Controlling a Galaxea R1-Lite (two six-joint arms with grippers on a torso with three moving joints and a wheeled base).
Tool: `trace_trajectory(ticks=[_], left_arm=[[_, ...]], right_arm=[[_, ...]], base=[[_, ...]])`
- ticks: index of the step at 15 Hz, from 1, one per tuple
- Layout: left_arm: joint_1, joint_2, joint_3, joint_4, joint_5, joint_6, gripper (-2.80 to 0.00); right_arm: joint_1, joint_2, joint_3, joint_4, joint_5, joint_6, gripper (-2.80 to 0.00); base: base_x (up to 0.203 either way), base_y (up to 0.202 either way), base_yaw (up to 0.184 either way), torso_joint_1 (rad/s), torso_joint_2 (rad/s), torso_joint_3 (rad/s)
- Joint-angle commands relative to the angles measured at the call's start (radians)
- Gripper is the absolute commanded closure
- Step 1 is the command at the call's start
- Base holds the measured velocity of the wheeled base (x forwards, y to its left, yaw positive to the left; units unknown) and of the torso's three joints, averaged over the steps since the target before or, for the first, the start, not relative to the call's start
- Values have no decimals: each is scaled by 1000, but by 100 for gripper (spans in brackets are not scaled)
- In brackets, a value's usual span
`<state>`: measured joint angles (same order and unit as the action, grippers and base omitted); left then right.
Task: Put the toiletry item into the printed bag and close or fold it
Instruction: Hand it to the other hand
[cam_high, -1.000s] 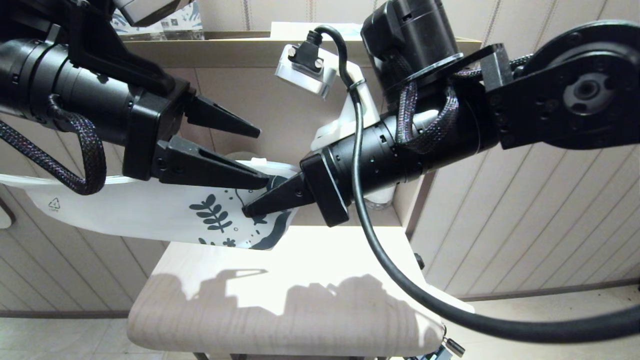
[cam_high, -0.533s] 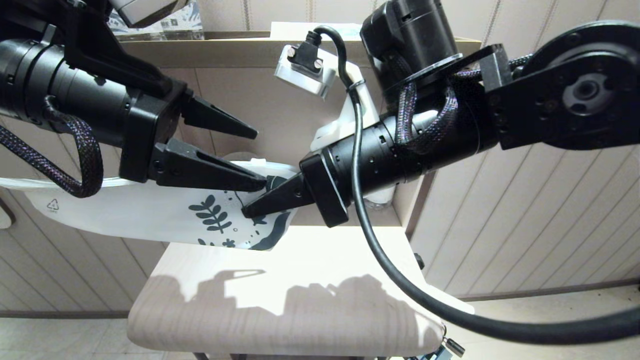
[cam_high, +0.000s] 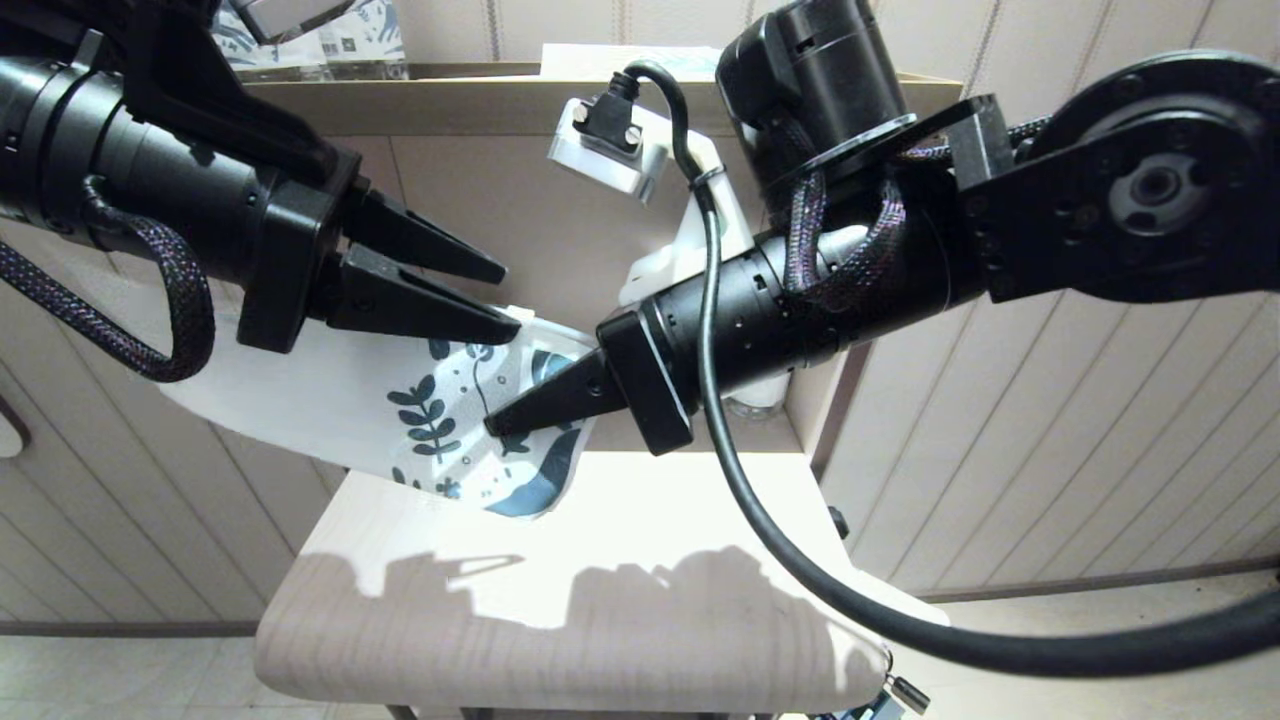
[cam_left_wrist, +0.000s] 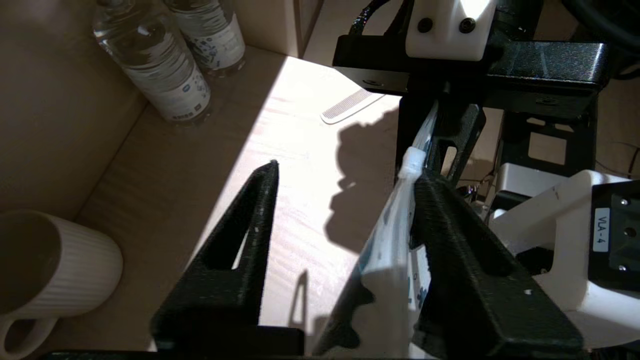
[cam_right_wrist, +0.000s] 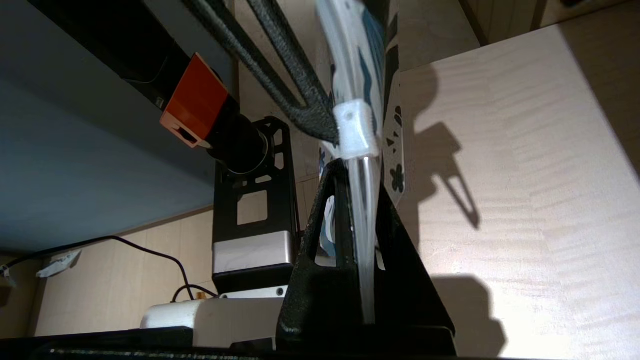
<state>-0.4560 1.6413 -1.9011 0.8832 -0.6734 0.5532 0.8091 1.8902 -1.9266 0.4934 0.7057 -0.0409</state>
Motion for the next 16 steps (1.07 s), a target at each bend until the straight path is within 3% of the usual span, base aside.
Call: trace_trajectory(ticks=[1, 8, 9, 11, 12, 13, 15, 16], left_arm=[[0, 5, -3, 2, -6, 2, 0], [0, 5, 6, 7, -59, -4, 0], [2, 4, -4, 1, -61, -20, 0], [41, 0, -29, -21, -60, -130, 0], [67, -9, -27, -37, -58, -186, 0], [88, -22, -9, -29, -58, -199, 0], [107, -47, 45, -19, -72, -185, 0], [111, -54, 65, -13, -77, -135, 0]], right_arm=[[1, 3, 0, 2, 4, -1, 0], [1, 0, 4, 7, 5, -9, 0], [-2, -2, 15, 8, 0, -15, 0], [-42, -16, 41, 8, -13, -45, 0], [-62, -42, 47, 18, -43, -101, 0], [-66, -49, 35, 62, -124, -143, 0], [-60, -52, -4, 227, -322, -252, 0], [-47, -55, -7, 312, -410, -290, 0]], base=[[0, 0, 0, 0, 0, 0], [0, 0, 0, 0, 0, 0], [0, 0, 0, 0, 0, 0], [0, 0, 0, 0, 0, 0], [0, 0, 0, 0, 0, 0], [0, 0, 0, 0, 0, 0], [0, 0, 0, 0, 0, 0], [0, 0, 0, 0, 0, 0]])
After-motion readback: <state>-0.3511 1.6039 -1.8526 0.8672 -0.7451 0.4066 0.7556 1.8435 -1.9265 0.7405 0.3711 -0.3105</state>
